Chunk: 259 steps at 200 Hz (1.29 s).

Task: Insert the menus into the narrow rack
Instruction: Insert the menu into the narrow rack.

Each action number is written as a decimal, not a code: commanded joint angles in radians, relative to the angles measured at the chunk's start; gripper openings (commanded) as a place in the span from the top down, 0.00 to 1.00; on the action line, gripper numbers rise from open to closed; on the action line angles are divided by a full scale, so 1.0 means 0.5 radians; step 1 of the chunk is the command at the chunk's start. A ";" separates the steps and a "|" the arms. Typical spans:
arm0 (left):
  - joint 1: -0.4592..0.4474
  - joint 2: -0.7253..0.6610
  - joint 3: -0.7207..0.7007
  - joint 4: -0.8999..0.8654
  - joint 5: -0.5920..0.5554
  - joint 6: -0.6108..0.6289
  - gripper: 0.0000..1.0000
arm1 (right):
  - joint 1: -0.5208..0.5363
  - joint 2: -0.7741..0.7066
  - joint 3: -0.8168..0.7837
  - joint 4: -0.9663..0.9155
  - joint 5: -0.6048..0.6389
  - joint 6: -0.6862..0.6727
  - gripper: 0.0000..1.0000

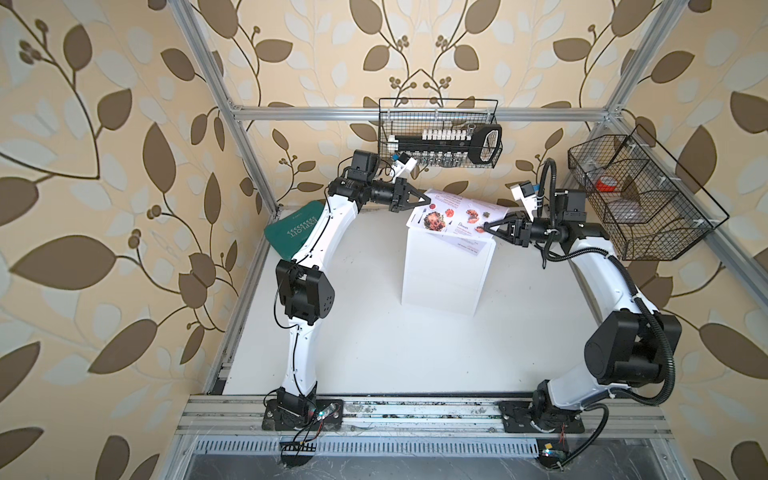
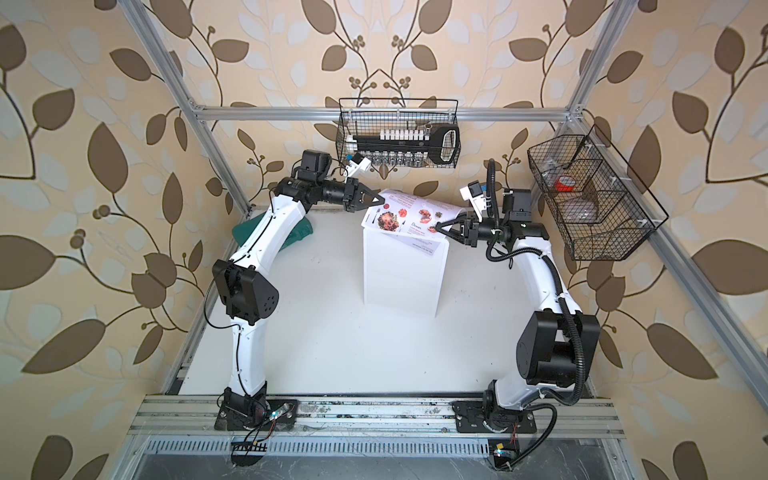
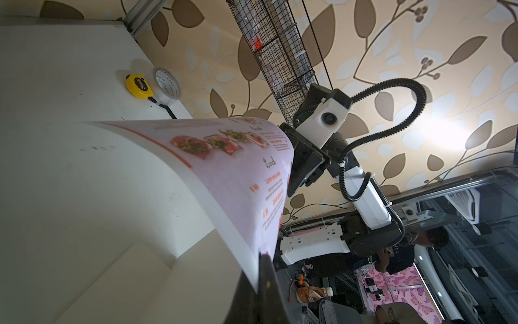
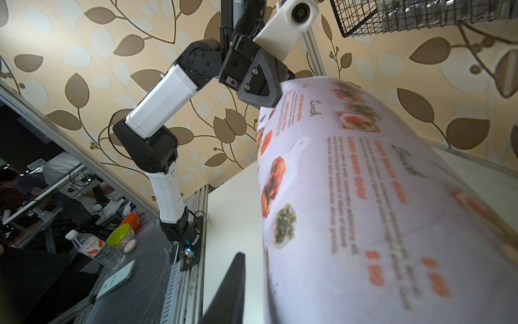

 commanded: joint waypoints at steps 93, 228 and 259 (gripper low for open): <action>-0.063 -0.317 -0.226 0.128 -0.152 0.226 0.97 | -0.055 0.002 0.015 0.370 -0.077 0.333 1.00; -0.091 -0.506 -0.524 0.062 -0.555 0.558 0.95 | -0.066 0.060 0.219 -0.142 0.068 -0.071 1.00; -0.094 -0.526 -0.624 0.053 -0.614 0.605 0.94 | -0.055 0.069 0.227 -0.170 0.081 -0.106 1.00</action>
